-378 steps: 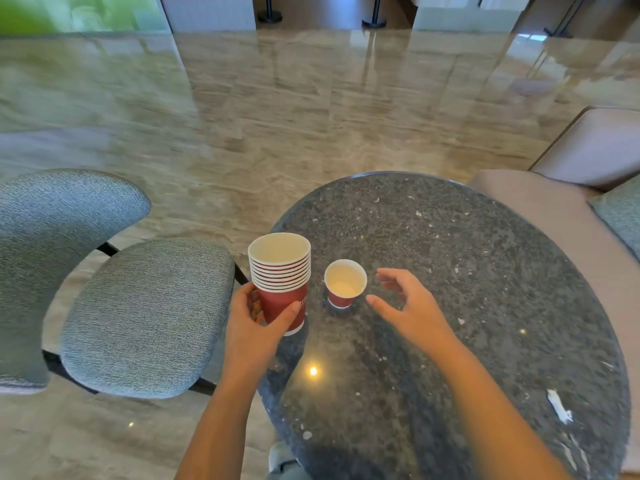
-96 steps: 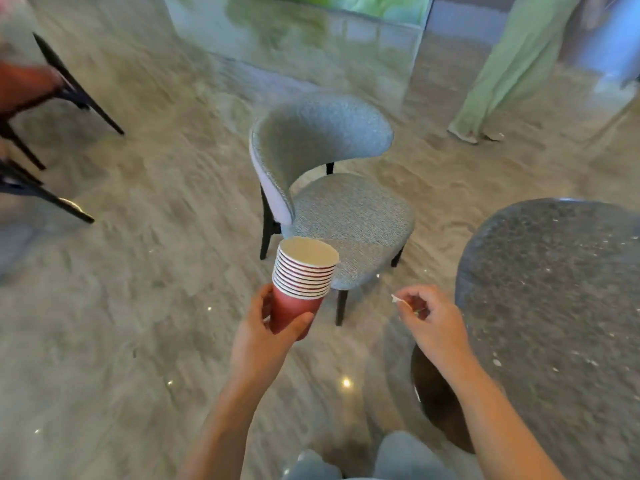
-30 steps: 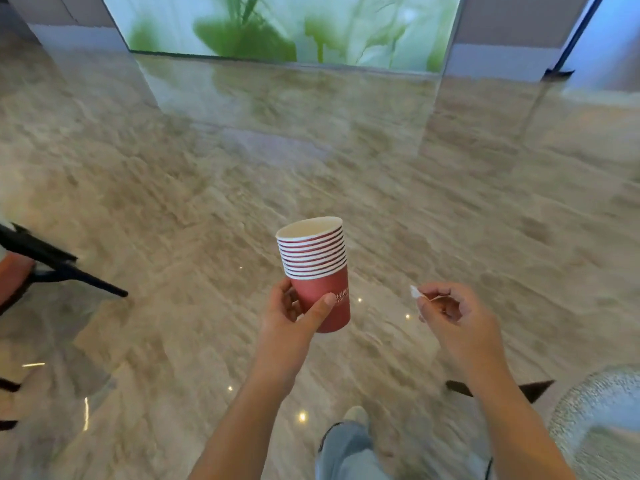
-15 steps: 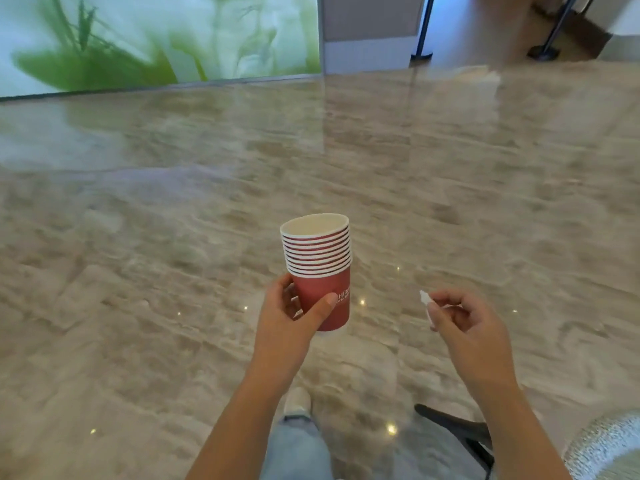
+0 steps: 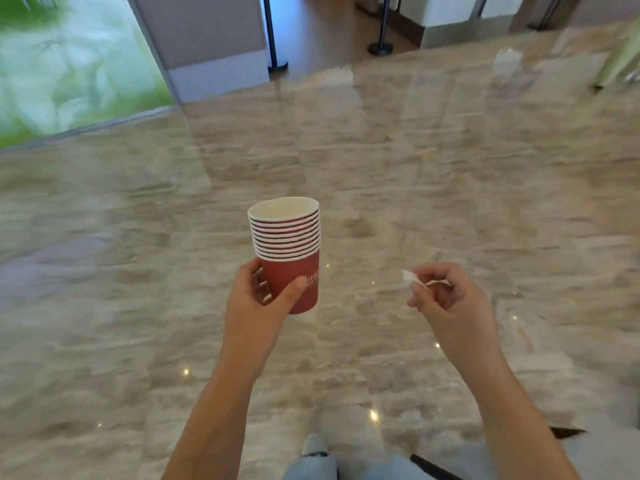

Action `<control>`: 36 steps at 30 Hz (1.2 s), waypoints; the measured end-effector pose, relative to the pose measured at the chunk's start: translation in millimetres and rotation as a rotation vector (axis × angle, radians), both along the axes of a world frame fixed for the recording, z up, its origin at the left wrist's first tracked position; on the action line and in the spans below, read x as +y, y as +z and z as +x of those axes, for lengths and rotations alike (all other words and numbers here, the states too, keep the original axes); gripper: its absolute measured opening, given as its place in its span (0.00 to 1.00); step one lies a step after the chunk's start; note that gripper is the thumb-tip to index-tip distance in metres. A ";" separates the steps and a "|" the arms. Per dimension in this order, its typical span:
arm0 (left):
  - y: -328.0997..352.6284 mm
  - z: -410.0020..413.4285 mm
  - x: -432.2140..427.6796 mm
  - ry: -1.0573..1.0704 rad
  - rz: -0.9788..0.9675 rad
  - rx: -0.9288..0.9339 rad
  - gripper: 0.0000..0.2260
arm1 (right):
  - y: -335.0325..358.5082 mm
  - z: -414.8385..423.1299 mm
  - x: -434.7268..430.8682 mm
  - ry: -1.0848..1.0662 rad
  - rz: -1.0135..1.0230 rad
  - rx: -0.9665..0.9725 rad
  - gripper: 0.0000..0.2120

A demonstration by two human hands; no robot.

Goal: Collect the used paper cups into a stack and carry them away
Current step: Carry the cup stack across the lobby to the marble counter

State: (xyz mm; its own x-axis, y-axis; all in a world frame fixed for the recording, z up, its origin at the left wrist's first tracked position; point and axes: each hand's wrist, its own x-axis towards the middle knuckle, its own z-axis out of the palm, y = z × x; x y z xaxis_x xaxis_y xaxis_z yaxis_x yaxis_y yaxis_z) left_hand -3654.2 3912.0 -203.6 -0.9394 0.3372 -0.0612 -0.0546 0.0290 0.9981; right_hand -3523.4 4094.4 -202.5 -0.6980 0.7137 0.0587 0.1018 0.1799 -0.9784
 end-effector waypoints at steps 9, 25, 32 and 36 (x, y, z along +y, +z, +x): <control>-31.9 -61.0 172.6 -0.362 0.000 -0.050 0.22 | -10.9 -44.5 114.6 -0.277 0.021 -0.030 0.12; -9.9 -138.9 567.9 -0.782 0.066 -0.033 0.27 | 6.3 -71.0 438.3 -0.701 0.114 -0.101 0.14; -28.8 -183.3 671.1 -0.867 0.026 -0.086 0.28 | -8.9 -118.6 538.1 -0.762 0.064 -0.143 0.17; -33.3 -224.9 750.9 -0.977 0.010 -0.074 0.28 | -10.8 -154.7 603.0 -0.850 0.070 -0.154 0.16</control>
State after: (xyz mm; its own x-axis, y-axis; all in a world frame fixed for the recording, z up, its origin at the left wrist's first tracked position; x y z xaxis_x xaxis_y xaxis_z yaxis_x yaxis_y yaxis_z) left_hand -3879.2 4662.8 -236.9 -0.2405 0.9653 -0.1018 -0.0734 0.0865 0.9935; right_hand -3678.1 4697.4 -213.3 0.0670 0.9952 0.0711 0.3594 0.0424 -0.9322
